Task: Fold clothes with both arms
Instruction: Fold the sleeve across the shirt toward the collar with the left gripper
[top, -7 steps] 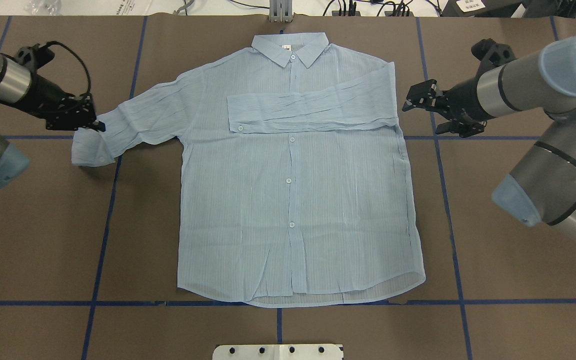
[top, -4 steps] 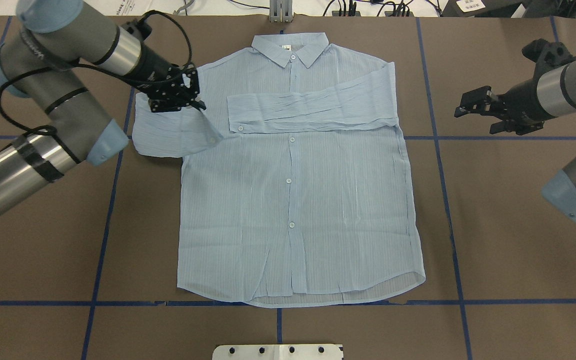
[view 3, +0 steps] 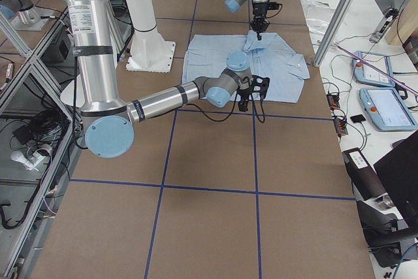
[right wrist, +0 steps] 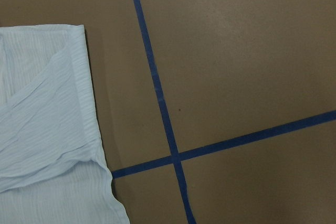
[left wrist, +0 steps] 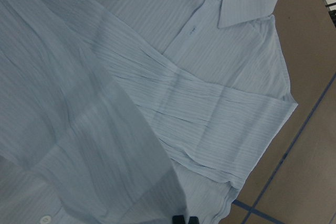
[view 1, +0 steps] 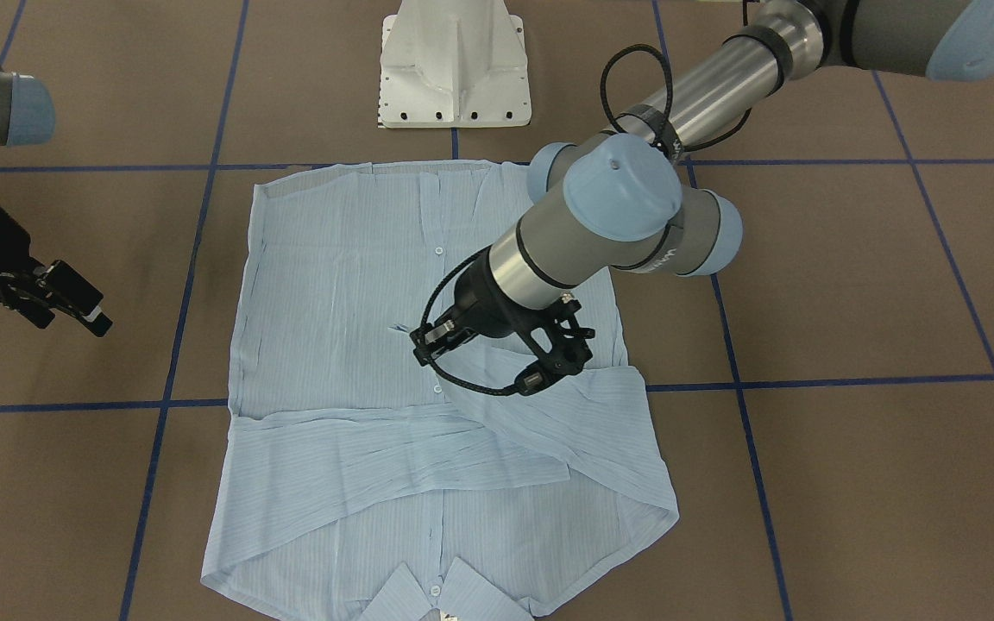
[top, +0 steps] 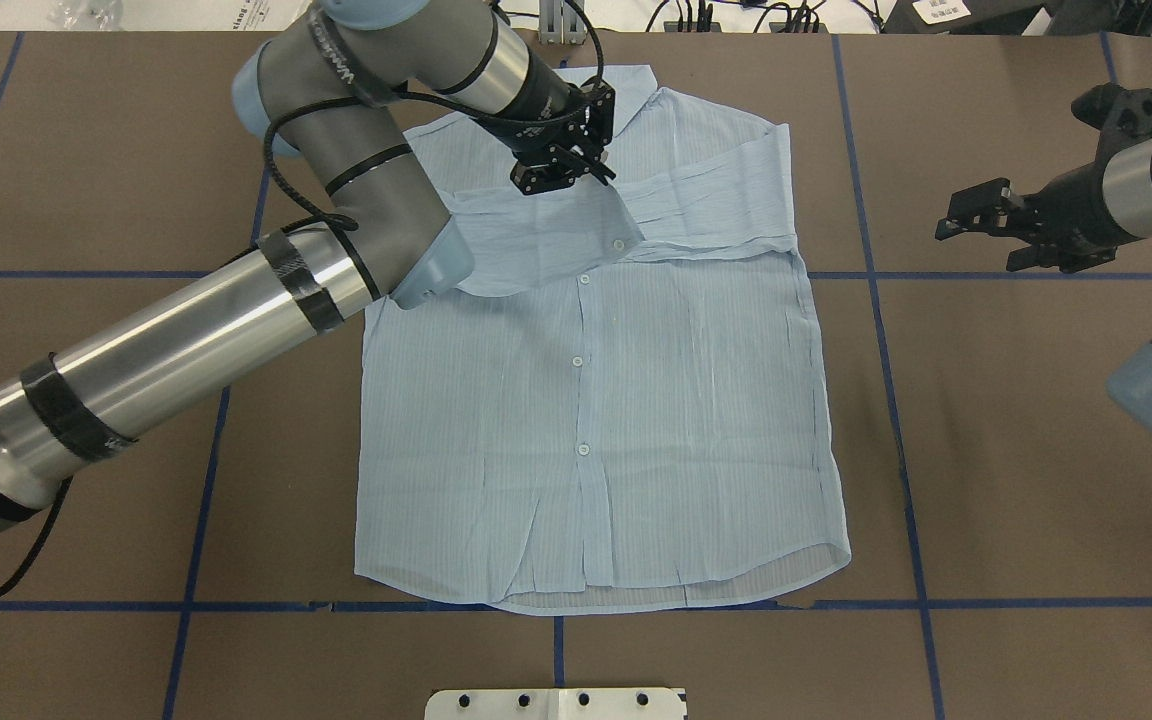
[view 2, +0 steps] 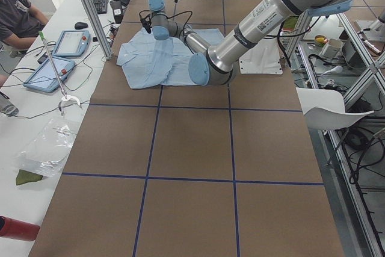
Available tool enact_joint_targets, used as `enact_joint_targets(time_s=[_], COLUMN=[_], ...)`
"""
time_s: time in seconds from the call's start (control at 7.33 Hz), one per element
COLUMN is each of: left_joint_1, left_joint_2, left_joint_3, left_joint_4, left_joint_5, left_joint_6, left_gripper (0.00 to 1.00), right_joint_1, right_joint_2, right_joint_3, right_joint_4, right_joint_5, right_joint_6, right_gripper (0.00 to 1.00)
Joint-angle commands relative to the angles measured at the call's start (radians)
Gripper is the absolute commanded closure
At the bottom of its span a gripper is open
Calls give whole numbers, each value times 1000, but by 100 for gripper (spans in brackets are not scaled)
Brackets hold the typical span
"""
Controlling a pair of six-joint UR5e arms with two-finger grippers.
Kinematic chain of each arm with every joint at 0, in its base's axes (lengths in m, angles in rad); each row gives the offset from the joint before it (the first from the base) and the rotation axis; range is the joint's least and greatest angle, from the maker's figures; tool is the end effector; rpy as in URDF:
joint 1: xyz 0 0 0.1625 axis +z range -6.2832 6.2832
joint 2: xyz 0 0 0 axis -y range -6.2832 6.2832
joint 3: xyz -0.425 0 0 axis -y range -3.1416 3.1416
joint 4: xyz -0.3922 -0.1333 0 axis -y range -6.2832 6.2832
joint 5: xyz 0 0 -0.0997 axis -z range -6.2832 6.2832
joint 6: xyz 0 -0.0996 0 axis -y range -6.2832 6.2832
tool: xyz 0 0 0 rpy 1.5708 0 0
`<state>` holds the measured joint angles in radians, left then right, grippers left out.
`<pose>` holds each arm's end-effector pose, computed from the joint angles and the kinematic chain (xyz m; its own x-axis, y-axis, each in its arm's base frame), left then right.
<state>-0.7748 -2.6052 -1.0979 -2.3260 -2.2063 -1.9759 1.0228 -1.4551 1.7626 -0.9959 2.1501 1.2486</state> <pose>0.5197 -0.6126 0.0945 0.1050 -0.5467 -0.8308 0.2109 0.8286 -0.5186 -0.2196 -0.5110 0.4419 0.4704 0.2621 0.8427 -0.3638 0.9275 -0.0854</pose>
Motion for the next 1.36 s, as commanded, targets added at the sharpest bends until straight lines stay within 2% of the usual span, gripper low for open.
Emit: enact_joint_targets(time_s=[0.0,0.27,0.68,0.82,0.95,1.09,1.23], left_joint_1=[23,48,63,69,69,69,69], left_joint_2=[-53,-62,-121,-121,-122,-136,-150], left_joint_3=[58,59,133,135,135,135,132], left_joint_4=[-4,-4,-15,-16,-22,-21,-19], left_joint_5=[49,94,164,190,192,192,192], left_joint_6=[-18,-21,-60,-61,-60,-60,-64], left_gripper=[100,100,100,92,46,25,19], right_joint_1=[0,0,0,0,-1,-1,-4], right_joint_2=[2,9,10,12,13,10,10], right_joint_3=[-12,-18,-23,-32,-34,-34,-31], right_joint_4=[0,0,-1,0,0,0,0], right_joint_5=[-4,-6,-7,-6,-6,-4,-3], right_joint_6=[-4,-11,-9,-9,-9,-8,6], right_gripper=[0,0,0,0,0,0,0])
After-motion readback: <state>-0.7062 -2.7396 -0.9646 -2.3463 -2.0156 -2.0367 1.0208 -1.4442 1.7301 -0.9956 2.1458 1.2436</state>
